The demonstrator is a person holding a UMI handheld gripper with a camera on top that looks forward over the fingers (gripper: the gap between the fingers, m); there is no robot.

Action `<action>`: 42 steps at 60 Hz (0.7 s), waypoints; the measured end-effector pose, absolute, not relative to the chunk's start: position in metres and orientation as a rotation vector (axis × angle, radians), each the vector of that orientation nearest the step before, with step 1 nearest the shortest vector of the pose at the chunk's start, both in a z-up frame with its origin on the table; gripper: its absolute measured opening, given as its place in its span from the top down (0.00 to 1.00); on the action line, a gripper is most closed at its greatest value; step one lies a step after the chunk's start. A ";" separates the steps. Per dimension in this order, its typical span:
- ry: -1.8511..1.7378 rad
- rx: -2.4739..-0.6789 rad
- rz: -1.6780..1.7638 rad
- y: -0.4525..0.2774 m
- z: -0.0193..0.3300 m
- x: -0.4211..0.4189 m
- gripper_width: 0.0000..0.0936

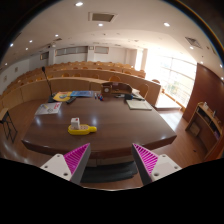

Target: Unplug charger

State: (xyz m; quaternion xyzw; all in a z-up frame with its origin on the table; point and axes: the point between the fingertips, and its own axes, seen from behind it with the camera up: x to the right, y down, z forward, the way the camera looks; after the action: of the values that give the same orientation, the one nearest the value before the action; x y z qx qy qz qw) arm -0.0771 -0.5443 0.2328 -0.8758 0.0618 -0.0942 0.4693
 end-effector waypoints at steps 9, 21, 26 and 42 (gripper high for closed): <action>0.163 -2.209 -0.260 -0.539 0.199 -0.074 0.09; 0.198 -2.257 -0.188 -0.473 0.103 -0.132 0.09; 0.192 -2.251 -0.147 -0.434 0.074 -0.159 0.09; 0.126 -2.141 -0.122 -0.295 0.051 -0.212 0.09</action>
State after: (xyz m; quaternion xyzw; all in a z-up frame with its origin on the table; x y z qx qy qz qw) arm -0.2124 -0.2949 0.0505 -0.8763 0.0517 -0.0500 0.4763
